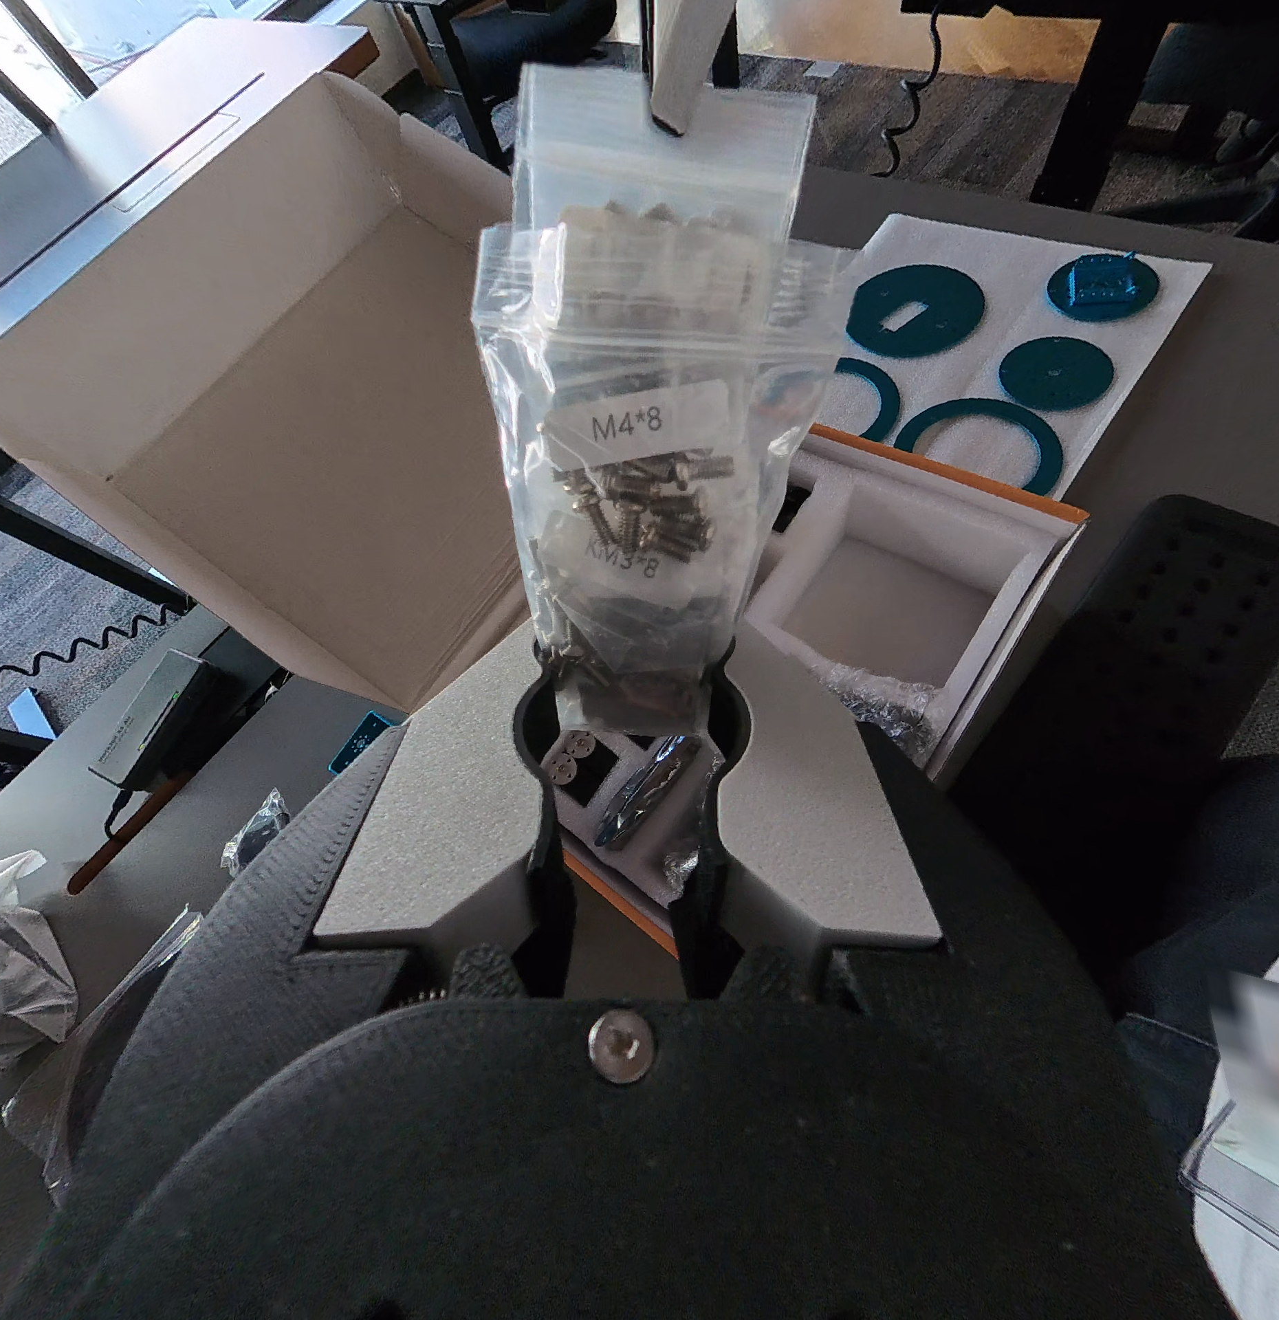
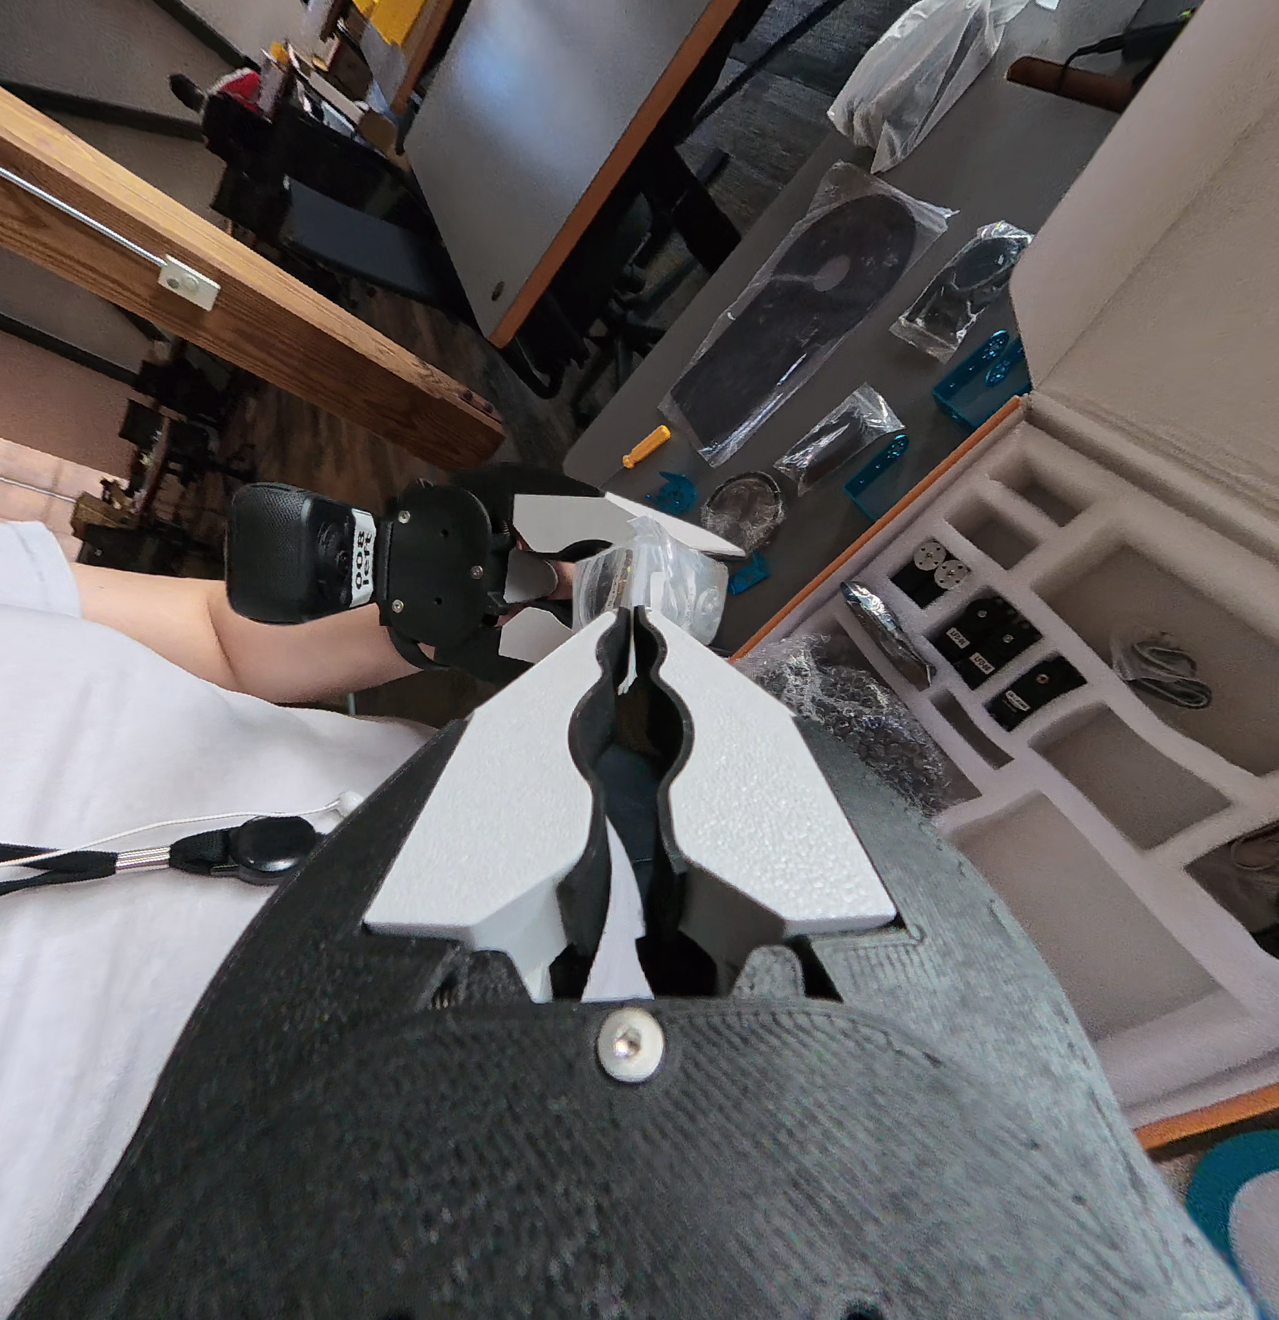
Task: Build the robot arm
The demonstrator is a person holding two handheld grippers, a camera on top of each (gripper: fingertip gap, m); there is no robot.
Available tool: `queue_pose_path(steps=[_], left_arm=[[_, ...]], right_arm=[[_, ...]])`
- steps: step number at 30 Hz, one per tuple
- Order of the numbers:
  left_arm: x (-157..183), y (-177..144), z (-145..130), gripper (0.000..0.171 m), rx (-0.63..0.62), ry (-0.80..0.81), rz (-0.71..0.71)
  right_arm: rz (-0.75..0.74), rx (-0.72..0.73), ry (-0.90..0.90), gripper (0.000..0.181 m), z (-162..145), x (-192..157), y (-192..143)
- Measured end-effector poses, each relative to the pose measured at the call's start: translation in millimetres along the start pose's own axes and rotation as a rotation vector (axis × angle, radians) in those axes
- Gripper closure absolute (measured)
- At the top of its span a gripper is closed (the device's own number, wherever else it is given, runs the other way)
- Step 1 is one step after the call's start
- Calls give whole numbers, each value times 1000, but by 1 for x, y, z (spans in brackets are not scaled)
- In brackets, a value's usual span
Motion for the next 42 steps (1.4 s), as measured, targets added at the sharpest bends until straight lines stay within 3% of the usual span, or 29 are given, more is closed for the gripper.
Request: queue_pose_path(steps=[6,12,17,23,26,30,33,35,38,39,42], left_arm=[[2,-1,4,134,-1,-8,-17],[4,-1,8,134,-22,54,-2],[2,-3,7,134,-32,57,-14],[0,-4,-1,134,-15,-134,-150],[-3,-6,-5,134,9,-192,-188],[-4,-2,-10,134,-74,-104,-126],[3,5,-4,134,-115,-112,-153],[8,12,0,134,-151,-100,-146],[16,20,7,134,-180,-72,-151],[18,23,9,134,-188,-64,-154],[23,33,15,132,-199,-32,-179]], right_arm=[[77,6,23,181,-3,-1,0],[-43,-69,-67,181,-4,-9,11],[-1,-47,-51,174,-5,-9,10],[-23,93,-169,161,-2,-12,-9],[-16,136,-208,151,-8,-14,-11],[-64,122,-179,110,-27,-6,5],[-80,172,-52,99,-47,11,28],[-27,250,84,100,-58,19,42],[-21,290,213,122,-71,30,50],[28,298,224,146,-73,30,49],[58,298,341,155,-78,42,40]])
Point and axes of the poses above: each gripper's, where its closed fingertips meet, y out along the fingers, z out of its top, x = y × z across the jaws, the point moved 9 cm from there along -y, back along the fingers, and after that the axes turned 1 degree about -y, right-handed, at the moved point
